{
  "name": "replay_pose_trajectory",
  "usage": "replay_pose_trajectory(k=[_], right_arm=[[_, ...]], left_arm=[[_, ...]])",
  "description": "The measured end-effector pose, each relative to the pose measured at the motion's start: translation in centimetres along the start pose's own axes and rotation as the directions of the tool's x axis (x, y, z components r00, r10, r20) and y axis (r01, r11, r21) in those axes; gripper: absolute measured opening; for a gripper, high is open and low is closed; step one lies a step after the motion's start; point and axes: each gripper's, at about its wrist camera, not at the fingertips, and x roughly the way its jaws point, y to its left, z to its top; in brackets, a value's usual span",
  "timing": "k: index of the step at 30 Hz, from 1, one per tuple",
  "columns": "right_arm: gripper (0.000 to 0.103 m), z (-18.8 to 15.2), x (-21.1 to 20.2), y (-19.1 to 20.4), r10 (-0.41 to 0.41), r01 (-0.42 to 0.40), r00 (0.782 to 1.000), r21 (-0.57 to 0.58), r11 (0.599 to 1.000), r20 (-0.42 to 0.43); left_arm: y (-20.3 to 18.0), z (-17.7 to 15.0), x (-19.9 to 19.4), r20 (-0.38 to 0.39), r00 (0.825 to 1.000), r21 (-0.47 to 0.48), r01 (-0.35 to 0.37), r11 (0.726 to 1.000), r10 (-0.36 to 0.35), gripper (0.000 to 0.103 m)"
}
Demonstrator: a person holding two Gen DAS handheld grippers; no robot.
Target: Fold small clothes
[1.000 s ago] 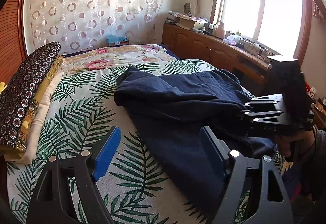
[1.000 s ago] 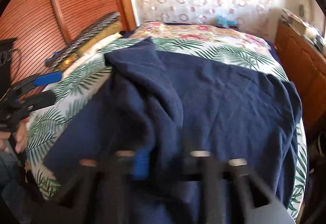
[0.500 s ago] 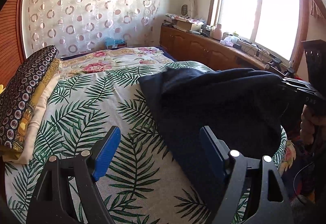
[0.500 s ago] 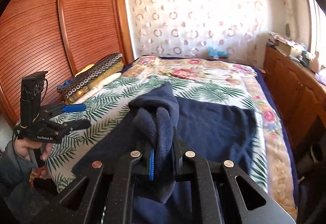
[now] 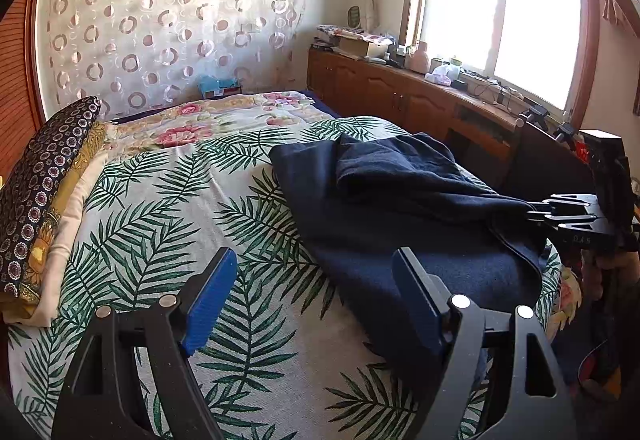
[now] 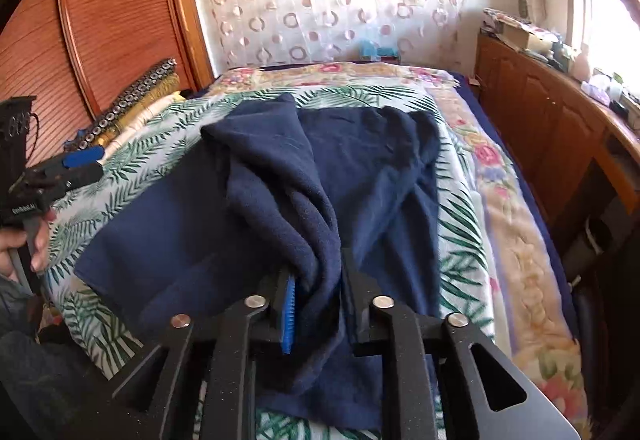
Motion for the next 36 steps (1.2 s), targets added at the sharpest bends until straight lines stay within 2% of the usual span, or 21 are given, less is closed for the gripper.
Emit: replay_pose_trajectory(k=[5, 8, 12, 16, 21, 26, 30, 36], right_arm=[[0.043, 0.7, -2.6, -0.6, -0.045, 0.045, 0.998, 0.007, 0.999, 0.041], [0.044, 1.5, -3.8, -0.1, -0.048, 0.049, 0.996, -0.010, 0.999, 0.073], [0.044, 3.1, -3.8, 1.6, -0.004, 0.008, 0.995, -0.039, 0.999, 0.103], [0.044, 5.0, -1.8, 4.1, 0.053, -0.043, 0.992, -0.088, 0.995, 0.114], [0.044, 7.6, 1.7, 6.6, 0.089, -0.076, 0.993, -0.151, 0.986, 0.079], [0.044, 9.8, 6.1, 8.6, 0.104, -0.103, 0.995, -0.212, 0.972, -0.006], [0.044, 11.0, 9.3, 9.2, 0.104, -0.119, 0.992, -0.257, 0.959, -0.071], [0.044, 11.7, 11.9, 9.5, 0.091, -0.128, 0.986, -0.282, 0.951, -0.142]], left_arm=[[-0.1, 0.0, 0.0, 0.003, 1.000, 0.000, -0.001, 1.000, 0.001, 0.081], [-0.2, 0.0, 0.0, 0.006, 1.000, -0.002, -0.005, 1.000, 0.005, 0.081], [-0.1, -0.1, 0.1, 0.006, 1.000, -0.011, -0.006, 1.000, 0.006, 0.081], [0.0, -0.4, 0.2, 0.001, 1.000, -0.018, -0.010, 1.000, 0.010, 0.081], [0.3, -0.5, 0.2, -0.002, 1.000, -0.022, -0.017, 1.000, 0.017, 0.081], [0.3, -0.5, 0.3, -0.006, 1.000, -0.023, -0.015, 1.000, 0.015, 0.081], [0.2, -0.6, 0.3, -0.006, 1.000, -0.019, -0.015, 1.000, 0.015, 0.081], [0.3, -0.8, 0.3, -0.007, 1.000, -0.027, -0.014, 1.000, 0.014, 0.081]])
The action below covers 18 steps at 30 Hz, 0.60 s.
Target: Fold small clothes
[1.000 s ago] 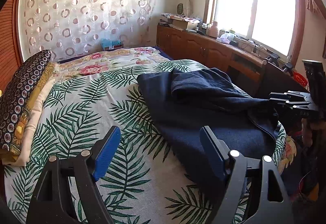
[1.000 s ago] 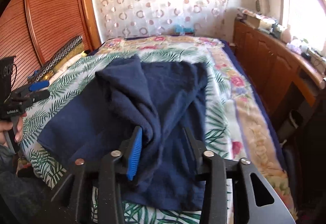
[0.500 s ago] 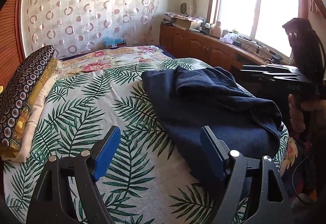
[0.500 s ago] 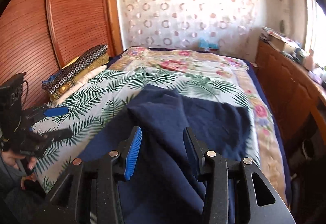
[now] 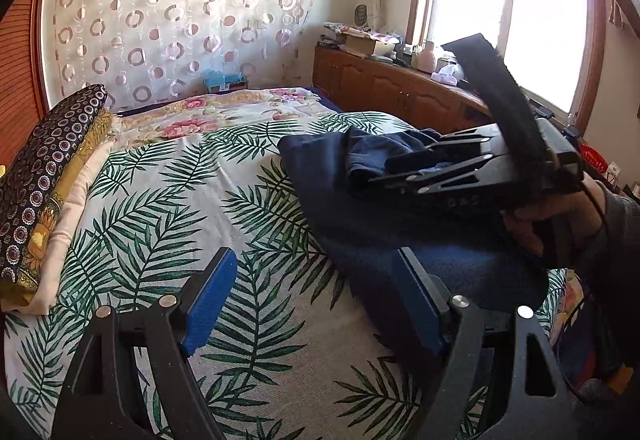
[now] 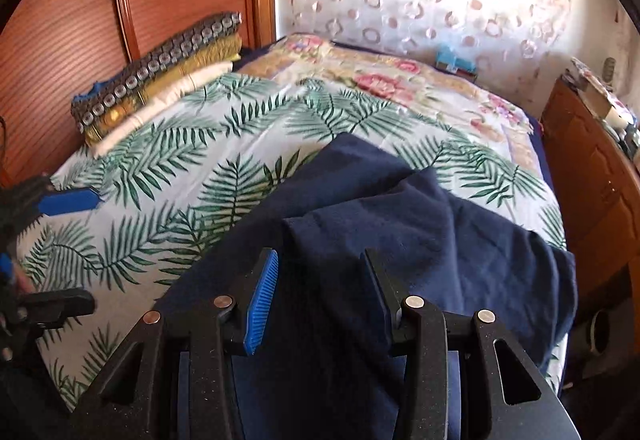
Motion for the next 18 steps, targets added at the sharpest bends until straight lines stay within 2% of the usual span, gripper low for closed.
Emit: replay_pose_trajectory(k=[7, 8, 9, 11, 14, 18], right_arm=[[0.044, 0.0, 2.1, -0.4, -0.042, 0.039, 0.998, -0.057, 0.998, -0.046], [0.032, -0.1, 2.0, -0.3, -0.051, 0.048, 0.998, -0.066, 0.997, -0.042], [0.025, 0.0, 2.1, -0.2, -0.067, 0.064, 0.997, -0.073, 0.995, -0.036], [0.007, 0.0, 1.8, -0.3, -0.049, 0.048, 0.999, -0.065, 0.997, -0.021], [0.005, 0.0, 0.9, -0.8, -0.051, 0.051, 0.999, -0.052, 0.997, -0.005], [0.005, 0.3, -1.3, -2.5, -0.033, 0.032, 0.997, 0.021, 0.999, 0.065]], left_arm=[[0.1, -0.1, 0.1, -0.006, 1.000, -0.001, 0.004, 1.000, -0.004, 0.081], [0.0, -0.1, 0.1, -0.007, 1.000, 0.000, 0.005, 1.000, -0.005, 0.081], [0.0, -0.1, 0.1, -0.007, 1.000, 0.001, 0.006, 1.000, -0.006, 0.081], [-0.1, -0.1, 0.1, -0.008, 1.000, 0.004, 0.009, 1.000, -0.009, 0.081], [-0.2, -0.2, 0.3, -0.013, 1.000, 0.006, 0.014, 1.000, -0.014, 0.081], [-0.3, -0.4, 0.5, -0.022, 1.000, 0.004, 0.017, 1.000, -0.017, 0.081]])
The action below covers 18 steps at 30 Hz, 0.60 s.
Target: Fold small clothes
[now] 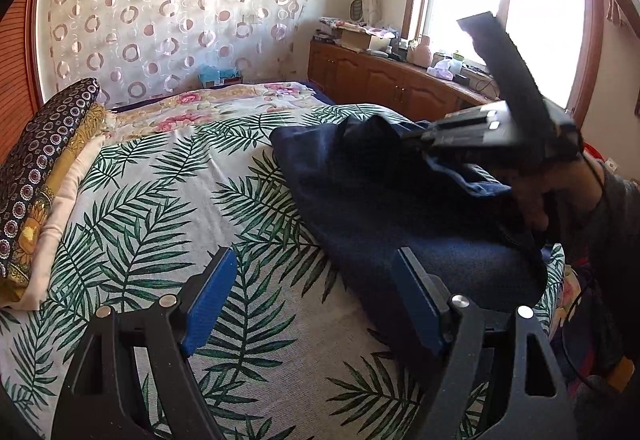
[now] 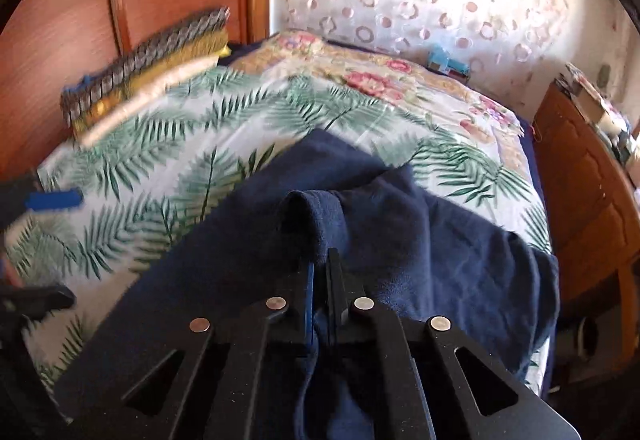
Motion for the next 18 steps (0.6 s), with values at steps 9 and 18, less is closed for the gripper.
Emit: replay_pose_trajectory(k=[9, 18], right_arm=[[0.004, 0.2, -3.5, -7.6, -0.175, 0.169, 0.983, 0.114, 0.979, 0.048], [0.003, -1.5, -0.6, -12.8, -0.351, 0.361, 0.932, 0.231, 0.903, -0.084]], left_arm=[[-0.3, 0.0, 0.2, -0.007, 1.000, 0.004, 0.008, 1.000, -0.008, 0.081], [-1.0, -0.2, 0.6, -0.021, 1.000, 0.015, 0.013, 1.000, -0.013, 0.081]])
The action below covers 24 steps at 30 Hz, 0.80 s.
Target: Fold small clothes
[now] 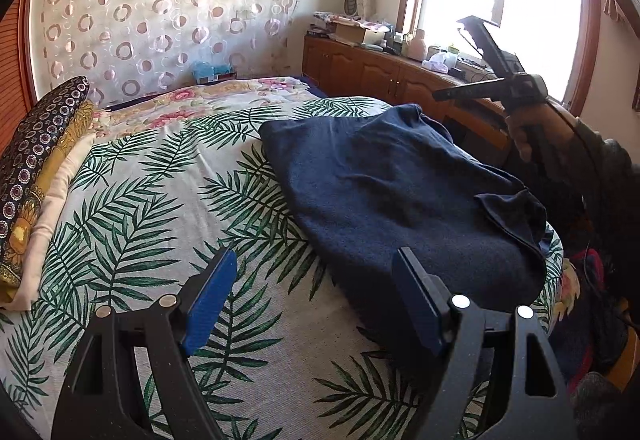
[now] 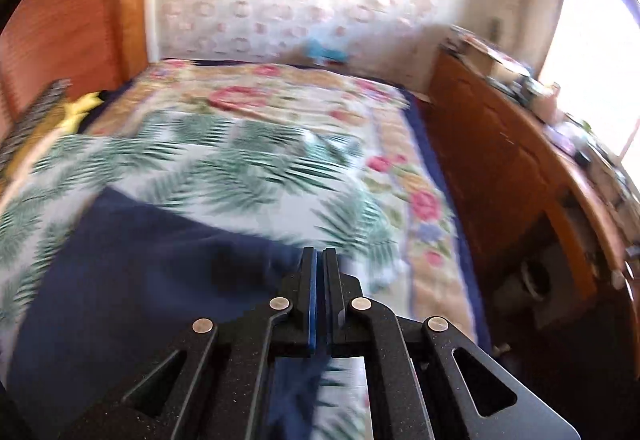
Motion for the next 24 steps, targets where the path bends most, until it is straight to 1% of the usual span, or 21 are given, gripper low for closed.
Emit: replay_pose_trajectory(k=[2, 4, 8, 11, 12, 19, 20, 21, 22, 23, 24], right_arm=[[0.003, 0.0, 0.1, 0.7, 0.029, -0.029, 1.000, 0.011, 1.000, 0.005], [0.003, -0.4, -0.6, 1.3, 0.049, -0.049, 0.999, -0.001, 0.999, 0.024], [0.003, -1.5, -3.1, 3.0, 0.101, -0.099, 0.993, -0.044, 0.994, 0.060], [0.006, -3.5, -5.4, 4.4, 0.164, -0.157, 0.983, -0.079, 0.984, 0.081], [0.006, -4.7, -6.3, 4.5, 0.169, -0.163, 0.982, -0.082, 0.983, 0.082], [0.007, -10.3, -7.7, 5.7, 0.237, -0.234, 0.971, -0.092, 0.968, 0.027], [0.011, -11.0, -8.0, 5.9, 0.255, -0.252, 0.967, -0.094, 0.963, 0.019], [0.019, -11.9, -8.4, 6.3, 0.278, -0.276, 0.960, -0.098, 0.956, 0.008], [0.037, -12.3, -9.0, 6.0, 0.292, -0.290, 0.956, -0.103, 0.951, 0.002], [0.046, -13.1, -9.4, 6.4, 0.301, -0.299, 0.954, -0.114, 0.947, -0.001], [0.046, -13.7, -9.9, 6.8, 0.301, -0.299, 0.954, -0.127, 0.946, -0.004]], left_arm=[[0.0, 0.0, 0.1, -0.003, 1.000, 0.002, 0.001, 1.000, -0.001, 0.081], [0.0, -0.1, 0.2, -0.009, 1.000, 0.001, 0.003, 1.000, -0.003, 0.081], [-0.3, -0.3, 0.8, -0.026, 1.000, -0.003, 0.017, 1.000, -0.017, 0.081], [-0.5, -0.7, 1.2, -0.037, 0.999, -0.009, 0.033, 0.999, -0.033, 0.081], [-0.6, -0.8, 1.3, -0.041, 0.998, -0.014, 0.039, 0.999, -0.039, 0.081], [-1.2, -1.6, 1.5, -0.075, 0.997, 0.010, 0.021, 1.000, -0.020, 0.081], [-1.2, -1.6, 1.5, -0.079, 0.997, 0.012, 0.017, 1.000, -0.016, 0.081], [-1.2, -1.7, 1.5, -0.081, 0.997, 0.012, 0.013, 1.000, -0.012, 0.081], [-1.2, -1.8, 1.4, -0.081, 0.997, 0.010, 0.007, 1.000, -0.007, 0.081], [-1.2, -1.9, 1.4, -0.084, 0.996, 0.009, 0.003, 1.000, -0.002, 0.081], [-1.2, -1.9, 1.5, -0.090, 0.996, 0.010, 0.001, 1.000, 0.000, 0.081]])
